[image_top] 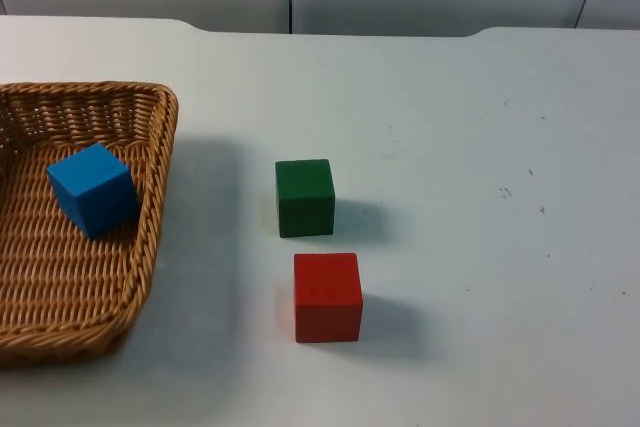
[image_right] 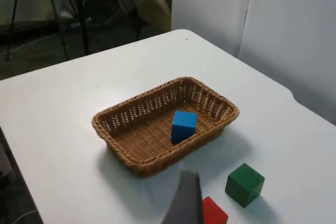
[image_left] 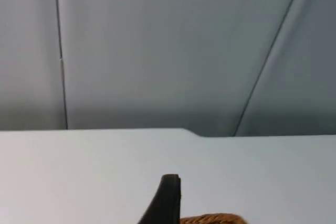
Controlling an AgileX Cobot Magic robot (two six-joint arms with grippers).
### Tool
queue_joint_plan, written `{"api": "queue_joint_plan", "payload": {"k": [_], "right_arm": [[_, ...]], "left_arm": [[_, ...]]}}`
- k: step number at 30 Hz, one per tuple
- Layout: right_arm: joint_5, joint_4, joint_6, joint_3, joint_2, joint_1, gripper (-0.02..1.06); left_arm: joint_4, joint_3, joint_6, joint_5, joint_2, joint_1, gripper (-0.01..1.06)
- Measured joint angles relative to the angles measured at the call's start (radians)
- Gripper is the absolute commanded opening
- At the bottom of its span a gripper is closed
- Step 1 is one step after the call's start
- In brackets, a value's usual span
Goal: Pick up the basket with the left hand and place the blue cube into the basket with the right hand.
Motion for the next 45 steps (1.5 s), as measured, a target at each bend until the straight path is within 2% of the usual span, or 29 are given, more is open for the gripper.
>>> {"api": "queue_joint_plan", "payload": {"k": [4, 5, 7, 10, 17, 20, 27, 30, 34, 37, 45], "right_arm": [[-0.034, -0.004, -0.041, 0.038, -0.004, 0.0, 0.71], [-0.049, -0.004, -0.044, 0.054, -0.006, 0.0, 0.71], [-0.074, -0.004, -0.05, 0.082, -0.006, 0.0, 0.71], [-0.125, -0.004, -0.058, 0.166, -0.017, 0.0, 0.71], [-0.137, 0.017, -0.052, 0.273, -0.066, 0.0, 0.71], [-0.112, 0.029, -0.043, 0.291, -0.095, 0.0, 0.71], [0.038, 0.042, 0.007, 0.302, -0.231, 0.0, 0.71], [0.113, 0.042, 0.037, 0.304, -0.309, 0.0, 0.71], [0.175, 0.042, 0.07, 0.304, -0.376, 0.0, 0.71], [0.247, 0.042, 0.084, 0.304, -0.424, 0.0, 0.71], [0.333, 0.039, 0.098, 0.335, -0.474, 0.0, 0.71]], "left_arm": [[0.031, 0.0, -0.045, 0.059, -0.096, 0.0, 0.82], [0.076, 0.0, -0.089, 0.103, -0.149, 0.0, 0.82], [0.108, 0.0, -0.125, 0.122, -0.189, 0.0, 0.82], [0.241, 0.0, -0.226, 0.178, -0.308, 0.0, 0.82], [0.481, 0.019, -0.432, 0.311, -0.552, -0.011, 0.82], [0.513, 0.053, -0.476, 0.325, -0.603, -0.033, 0.82], [0.556, 0.188, -0.553, 0.358, -0.735, -0.131, 0.82], [0.642, 0.206, -0.609, 0.398, -0.797, -0.185, 0.82], [0.738, 0.208, -0.672, 0.434, -0.846, -0.217, 0.82], [0.784, 0.235, -0.707, 0.452, -0.878, -0.231, 0.82], [0.805, 0.368, -0.725, 0.464, -0.906, -0.231, 0.82]]}}
